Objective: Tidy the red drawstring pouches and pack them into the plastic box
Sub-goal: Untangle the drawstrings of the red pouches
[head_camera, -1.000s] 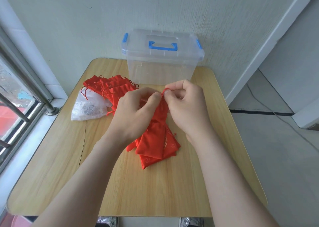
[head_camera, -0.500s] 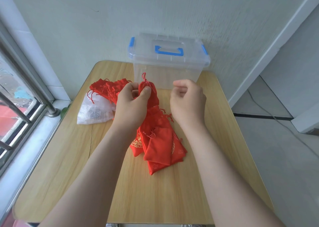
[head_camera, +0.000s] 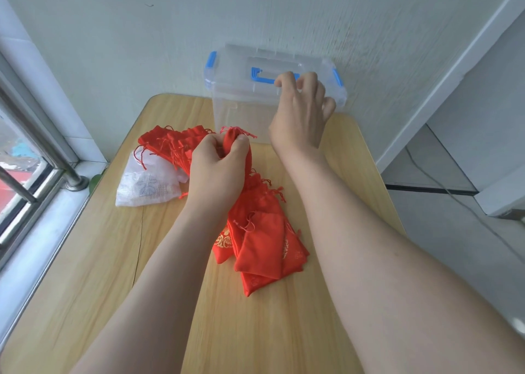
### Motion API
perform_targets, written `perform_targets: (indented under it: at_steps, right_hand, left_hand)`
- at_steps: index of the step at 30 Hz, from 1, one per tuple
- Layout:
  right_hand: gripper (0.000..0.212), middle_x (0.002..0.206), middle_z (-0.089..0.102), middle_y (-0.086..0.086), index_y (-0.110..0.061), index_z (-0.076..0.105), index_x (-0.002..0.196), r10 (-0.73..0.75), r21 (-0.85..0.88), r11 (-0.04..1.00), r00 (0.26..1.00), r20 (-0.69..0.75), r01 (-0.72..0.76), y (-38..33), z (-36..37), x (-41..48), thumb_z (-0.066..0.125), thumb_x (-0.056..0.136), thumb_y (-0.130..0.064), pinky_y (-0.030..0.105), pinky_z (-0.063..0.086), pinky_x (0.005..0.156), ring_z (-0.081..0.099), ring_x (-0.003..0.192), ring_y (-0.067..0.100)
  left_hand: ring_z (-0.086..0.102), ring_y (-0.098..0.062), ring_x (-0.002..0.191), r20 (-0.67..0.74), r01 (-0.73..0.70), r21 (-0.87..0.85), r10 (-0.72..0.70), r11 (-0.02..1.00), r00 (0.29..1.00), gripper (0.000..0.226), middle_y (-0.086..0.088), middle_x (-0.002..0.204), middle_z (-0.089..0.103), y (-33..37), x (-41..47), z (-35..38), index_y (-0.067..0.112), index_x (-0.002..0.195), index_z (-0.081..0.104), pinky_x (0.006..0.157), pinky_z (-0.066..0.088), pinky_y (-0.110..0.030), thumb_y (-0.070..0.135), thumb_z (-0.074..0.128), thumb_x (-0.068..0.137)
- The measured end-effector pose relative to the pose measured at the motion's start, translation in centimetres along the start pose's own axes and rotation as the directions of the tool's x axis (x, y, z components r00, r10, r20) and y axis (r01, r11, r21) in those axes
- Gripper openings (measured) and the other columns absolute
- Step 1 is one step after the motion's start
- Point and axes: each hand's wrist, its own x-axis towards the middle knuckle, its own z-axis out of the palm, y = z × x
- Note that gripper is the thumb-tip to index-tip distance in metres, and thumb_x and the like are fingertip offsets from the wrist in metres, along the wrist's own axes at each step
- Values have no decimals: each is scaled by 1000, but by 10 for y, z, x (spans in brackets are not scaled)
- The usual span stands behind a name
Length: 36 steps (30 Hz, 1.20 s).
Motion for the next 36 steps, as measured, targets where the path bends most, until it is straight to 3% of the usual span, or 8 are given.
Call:
perform_targets:
  at_steps: [3, 9, 14, 17, 20, 24, 28, 36]
  right_hand:
    - [63, 124, 53, 1, -25, 56, 130, -15, -55, 998, 999, 47, 18, 3, -8, 5, 56, 81, 15, 38, 27, 84, 50, 115, 25]
    - [50, 117, 52, 0, -27, 60, 120, -33, -46, 998, 992, 120, 39, 7, -35, -6, 62, 78, 1, 38, 24, 85, 47, 112, 26]
    - [39, 112, 53, 2, -25, 63, 109, -87, -46, 995, 996, 11, 88, 24, -50, -25, 54, 71, -30, 43, 28, 91, 47, 109, 31]
    - [38, 128, 49, 4, -27, 60, 122, 206, 121, 973, 975, -79, -195, 39, -59, -14, 56, 84, -33, 43, 29, 99, 44, 122, 33]
    - [42, 144, 41, 11, -22, 48, 142, 543, 288, 793, 837, 65, -537, 51, -63, 0, 55, 101, -30, 44, 30, 109, 41, 133, 36]
    - [45, 141, 54, 14, -7, 45, 145, 626, 513, 489, 694, 356, -705, 62, -66, 12, 48, 108, -32, 31, 44, 88, 59, 113, 31]
    - [28, 114, 67, 6, -5, 62, 123, 642, 545, 408, 654, 399, -733, 70, -64, 16, 53, 103, -22, 24, 36, 51, 52, 68, 10]
    - [37, 136, 62, 9, -8, 50, 141, 640, 467, 442, 634, 433, -766, 66, -61, 25, 45, 108, -24, 31, 41, 75, 51, 86, 24]
  left_hand:
    - [66, -13, 72, 3, 0, 2, 0, 1000, 1000, 26, 2, 81, 68, 3, -5, 1, 9, 110, 67, 70, 59, -37, 34, 66, 101]
    - [73, -15, 75, -38, -96, 118, 101, 988, 994, 7, 2, 86, 75, 5, -8, 6, 22, 104, 63, 70, 62, -42, 21, 59, 99]
    - [75, -19, 84, -17, -173, 170, 178, 970, 984, 35, 2, 103, 76, 1, -15, 9, 31, 110, 56, 79, 63, -52, 5, 47, 89]
    - [74, -19, 84, 41, -204, 210, 200, 956, 979, 43, 7, 100, 74, -3, -19, 17, 32, 120, 58, 82, 62, -50, 3, 46, 91]
    - [73, -13, 94, 130, -285, 233, 261, 930, 957, 60, 9, 103, 75, -5, -19, 24, 32, 131, 59, 91, 60, -47, -3, 40, 85]
    - [51, 10, 123, 239, -466, 336, 405, 818, 883, 67, 0, 135, 60, -6, -23, 35, 17, 149, 54, 106, 32, -3, -13, 44, 89]
    - [21, -20, 160, 287, -561, 395, 482, 728, 828, 64, -20, 164, 36, -13, -19, 40, 12, 147, 57, 96, 10, 12, -14, 46, 90]
    - [28, -18, 158, 269, -539, 414, 467, 734, 843, 61, -16, 160, 45, -19, -12, 44, 12, 144, 61, 95, 8, 13, -13, 45, 90]
